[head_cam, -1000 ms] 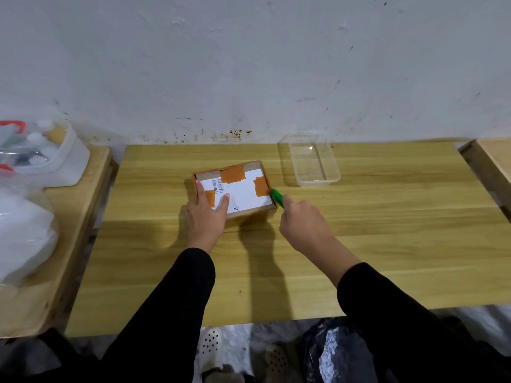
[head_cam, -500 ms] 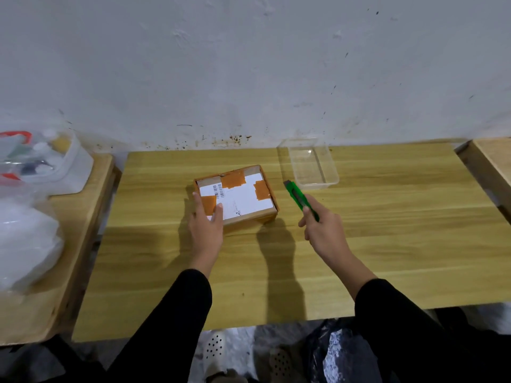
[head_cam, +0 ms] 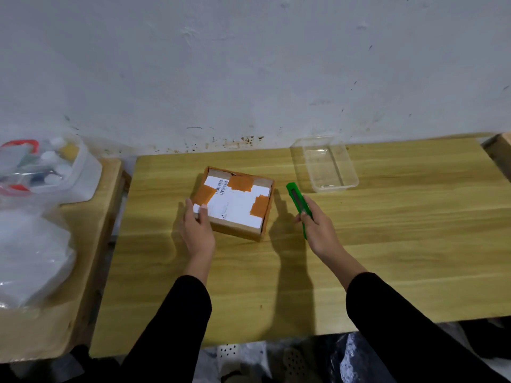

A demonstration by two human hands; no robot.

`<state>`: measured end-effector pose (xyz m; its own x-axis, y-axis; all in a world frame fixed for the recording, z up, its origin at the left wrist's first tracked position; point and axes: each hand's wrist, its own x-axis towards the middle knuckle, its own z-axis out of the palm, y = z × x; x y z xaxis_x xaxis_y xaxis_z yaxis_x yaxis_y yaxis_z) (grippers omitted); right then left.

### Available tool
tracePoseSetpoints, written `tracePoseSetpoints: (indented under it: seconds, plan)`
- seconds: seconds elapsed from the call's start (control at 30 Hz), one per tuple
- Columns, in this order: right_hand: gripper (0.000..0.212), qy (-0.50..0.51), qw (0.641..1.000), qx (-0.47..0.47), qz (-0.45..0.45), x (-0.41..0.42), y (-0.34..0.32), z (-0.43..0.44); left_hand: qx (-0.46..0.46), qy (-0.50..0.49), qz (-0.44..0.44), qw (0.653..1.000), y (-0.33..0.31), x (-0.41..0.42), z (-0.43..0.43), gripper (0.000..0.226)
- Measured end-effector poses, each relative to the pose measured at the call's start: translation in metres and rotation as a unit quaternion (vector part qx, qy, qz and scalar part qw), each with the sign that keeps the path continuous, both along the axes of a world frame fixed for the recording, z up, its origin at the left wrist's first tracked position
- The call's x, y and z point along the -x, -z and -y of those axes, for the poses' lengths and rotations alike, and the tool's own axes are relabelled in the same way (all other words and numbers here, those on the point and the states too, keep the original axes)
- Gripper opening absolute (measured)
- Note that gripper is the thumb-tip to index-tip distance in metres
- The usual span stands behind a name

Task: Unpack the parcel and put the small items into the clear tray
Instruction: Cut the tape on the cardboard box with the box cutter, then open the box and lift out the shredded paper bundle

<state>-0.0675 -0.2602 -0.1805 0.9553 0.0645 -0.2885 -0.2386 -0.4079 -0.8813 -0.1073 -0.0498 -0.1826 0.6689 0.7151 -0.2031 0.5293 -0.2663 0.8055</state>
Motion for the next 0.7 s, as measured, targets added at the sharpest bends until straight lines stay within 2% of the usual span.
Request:
tracePoseSetpoints:
  seconds: [0.2,0.5,0.7]
  plan:
    - [0.045,0.024,1.000,0.002,0.006,-0.029,0.023,-0.025,0.039,-0.003,0.043,0.998,0.010,-0.038,-0.036,0.049]
    - [0.048,-0.009,0.992,0.125,0.034,-0.092,0.043,-0.058,0.082,0.076,0.080,0.991,0.025,-0.082,-0.068,0.046]
    - [0.052,-0.019,0.973,0.226,0.054,-0.123,0.051,-0.069,0.105,0.091,0.089,0.986,0.025,-0.088,-0.065,0.045]
